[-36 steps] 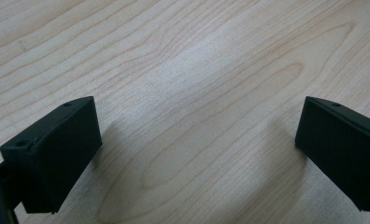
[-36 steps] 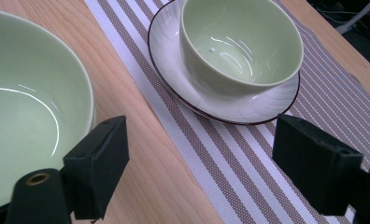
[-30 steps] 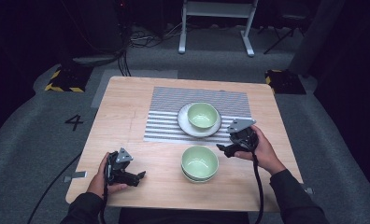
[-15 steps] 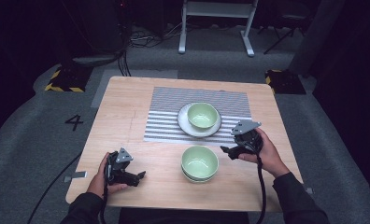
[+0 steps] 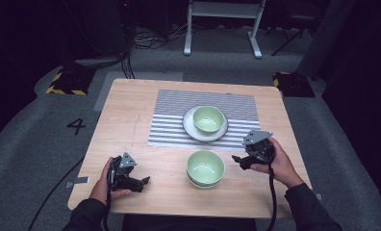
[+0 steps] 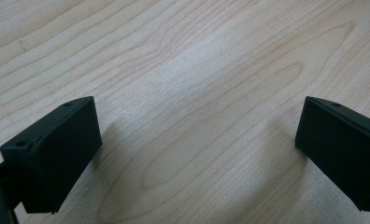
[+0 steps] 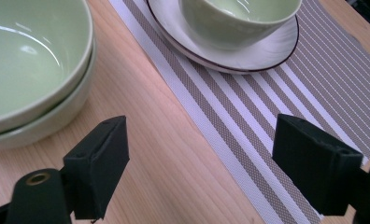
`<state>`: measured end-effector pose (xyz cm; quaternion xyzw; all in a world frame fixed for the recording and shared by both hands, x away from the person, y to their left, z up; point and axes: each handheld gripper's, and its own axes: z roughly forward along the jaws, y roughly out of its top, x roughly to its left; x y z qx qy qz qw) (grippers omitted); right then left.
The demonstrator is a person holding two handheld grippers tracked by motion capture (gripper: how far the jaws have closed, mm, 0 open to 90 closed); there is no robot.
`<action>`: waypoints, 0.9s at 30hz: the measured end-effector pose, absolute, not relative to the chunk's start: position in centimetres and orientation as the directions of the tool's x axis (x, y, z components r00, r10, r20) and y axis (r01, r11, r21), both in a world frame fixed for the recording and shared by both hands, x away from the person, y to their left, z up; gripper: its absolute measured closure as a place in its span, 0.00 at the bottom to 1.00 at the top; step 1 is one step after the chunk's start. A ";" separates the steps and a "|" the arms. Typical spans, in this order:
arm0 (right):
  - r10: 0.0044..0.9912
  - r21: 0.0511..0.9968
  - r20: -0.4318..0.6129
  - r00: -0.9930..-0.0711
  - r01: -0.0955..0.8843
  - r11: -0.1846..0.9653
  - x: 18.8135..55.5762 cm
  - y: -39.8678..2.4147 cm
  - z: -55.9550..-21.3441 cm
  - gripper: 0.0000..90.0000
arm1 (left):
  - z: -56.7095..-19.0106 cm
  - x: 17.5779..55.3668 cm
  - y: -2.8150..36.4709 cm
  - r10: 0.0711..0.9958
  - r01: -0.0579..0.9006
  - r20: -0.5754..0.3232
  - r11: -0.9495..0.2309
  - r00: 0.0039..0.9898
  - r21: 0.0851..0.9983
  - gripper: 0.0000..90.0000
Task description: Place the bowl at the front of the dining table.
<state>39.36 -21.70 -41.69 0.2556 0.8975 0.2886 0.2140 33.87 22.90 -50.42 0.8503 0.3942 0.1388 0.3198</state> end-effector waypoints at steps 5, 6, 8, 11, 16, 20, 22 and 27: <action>0.576 0.608 -0.256 -0.776 0.334 0.721 38.9 -22.0 -42.1 0.21 | -50.4 33.9 22.9 0.759 0.582 -0.016 -0.485 0.651 0.653 0.00; 0.573 0.604 -0.257 -0.778 0.334 0.723 38.7 -22.1 -42.2 0.21 | -50.4 33.9 22.9 0.759 0.582 -0.016 -0.484 0.651 0.653 0.00; 0.574 0.601 -0.245 -0.781 0.342 0.722 38.6 -22.2 -42.4 0.21 | -50.4 33.9 22.9 0.759 0.582 -0.016 -0.485 0.651 0.653 0.00; 0.574 0.600 -0.256 -0.778 0.338 0.725 38.4 -22.4 -42.5 0.21 | -50.4 33.9 22.9 0.759 0.582 -0.016 -0.484 0.651 0.653 0.00; 0.554 0.572 -0.266 -0.789 0.333 0.750 37.9 -22.5 -43.1 0.21 | -50.4 33.9 22.9 0.759 0.582 -0.016 -0.484 0.651 0.653 0.00; 0.556 0.573 -0.254 -0.791 0.340 0.746 37.6 -22.8 -43.7 0.21 | -50.4 33.9 22.9 0.759 0.582 -0.016 -0.484 0.651 0.653 0.00; 0.559 0.570 -0.254 -0.789 0.345 0.746 37.4 -23.0 -44.0 0.21 | -50.4 33.9 22.9 0.759 0.582 -0.016 -0.484 0.651 0.653 0.00; 0.559 0.560 -0.250 -0.790 0.353 0.749 37.1 -23.4 -44.7 0.21 | -50.4 33.9 22.9 0.759 0.582 -0.017 -0.484 0.651 0.653 0.00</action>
